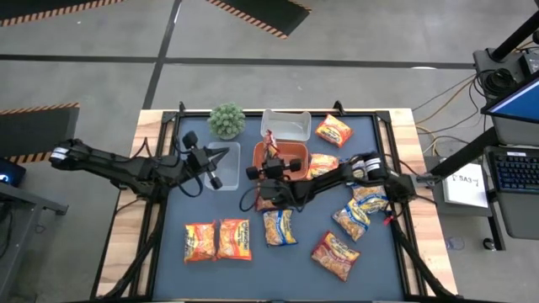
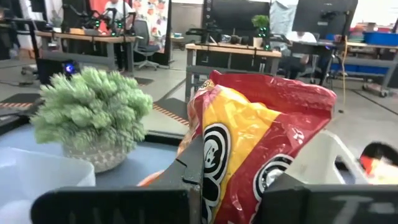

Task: Sort Maruchan noodles
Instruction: Put the middle right red noodle pack into the orange bin

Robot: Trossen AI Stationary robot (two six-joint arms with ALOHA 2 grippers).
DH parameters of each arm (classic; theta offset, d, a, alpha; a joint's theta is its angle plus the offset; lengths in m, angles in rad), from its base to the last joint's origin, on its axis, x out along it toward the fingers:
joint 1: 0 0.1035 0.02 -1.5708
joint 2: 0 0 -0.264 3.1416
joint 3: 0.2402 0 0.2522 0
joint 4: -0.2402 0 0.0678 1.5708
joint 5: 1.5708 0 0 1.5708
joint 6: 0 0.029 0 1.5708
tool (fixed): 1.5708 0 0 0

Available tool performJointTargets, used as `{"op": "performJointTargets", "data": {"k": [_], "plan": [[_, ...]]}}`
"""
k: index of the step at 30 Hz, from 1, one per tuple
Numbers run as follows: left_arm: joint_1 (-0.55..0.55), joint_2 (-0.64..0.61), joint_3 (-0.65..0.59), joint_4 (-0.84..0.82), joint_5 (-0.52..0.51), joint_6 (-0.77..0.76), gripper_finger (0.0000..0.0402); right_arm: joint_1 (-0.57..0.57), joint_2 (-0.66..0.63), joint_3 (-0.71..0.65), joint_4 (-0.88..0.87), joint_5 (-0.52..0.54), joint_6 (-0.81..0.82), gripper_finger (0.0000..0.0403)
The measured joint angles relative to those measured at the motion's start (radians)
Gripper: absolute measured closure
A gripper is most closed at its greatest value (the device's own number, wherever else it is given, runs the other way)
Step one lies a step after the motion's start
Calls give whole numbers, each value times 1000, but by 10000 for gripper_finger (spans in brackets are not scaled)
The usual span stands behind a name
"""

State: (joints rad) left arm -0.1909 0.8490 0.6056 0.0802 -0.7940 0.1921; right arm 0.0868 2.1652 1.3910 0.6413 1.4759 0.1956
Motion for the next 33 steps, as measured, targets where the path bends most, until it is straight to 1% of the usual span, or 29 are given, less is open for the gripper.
{"op": "performJointTargets", "data": {"k": [5, 9, 11, 14, 16, 21, 26, 29, 33], "plan": [[0, 0, 0, 0, 0, 11, 402, -8, 51, -1, 0, 2, 105, 374], [0, 0, 1, 0, 0, 14, 402, -9, 72, -2, 0, -9, 124, 374], [0, 0, 1, 0, 0, 24, 402, -9, 73, -2, -1, -47, 109, 374], [0, 0, 1, 2, 0, 32, 402, -10, 73, -2, -1, -142, 76, 372], [0, 0, 1, 2, 0, 32, 402, -11, 73, -2, -1, -173, 69, 366], [0, 0, 1, 2, 0, 32, 402, -11, 73, -2, -1, -175, 60, 340], [0, 0, 1, 2, 0, 32, 402, -11, 73, -2, -2, -176, -45, 312], [0, 0, 1, 2, 0, 32, 402, -11, 72, 5, -4, -179, -96, 308], [0, 0, 1, 2, 0, 35, 402, -6, 70, 19, -2, -212, -98, 318]]}}
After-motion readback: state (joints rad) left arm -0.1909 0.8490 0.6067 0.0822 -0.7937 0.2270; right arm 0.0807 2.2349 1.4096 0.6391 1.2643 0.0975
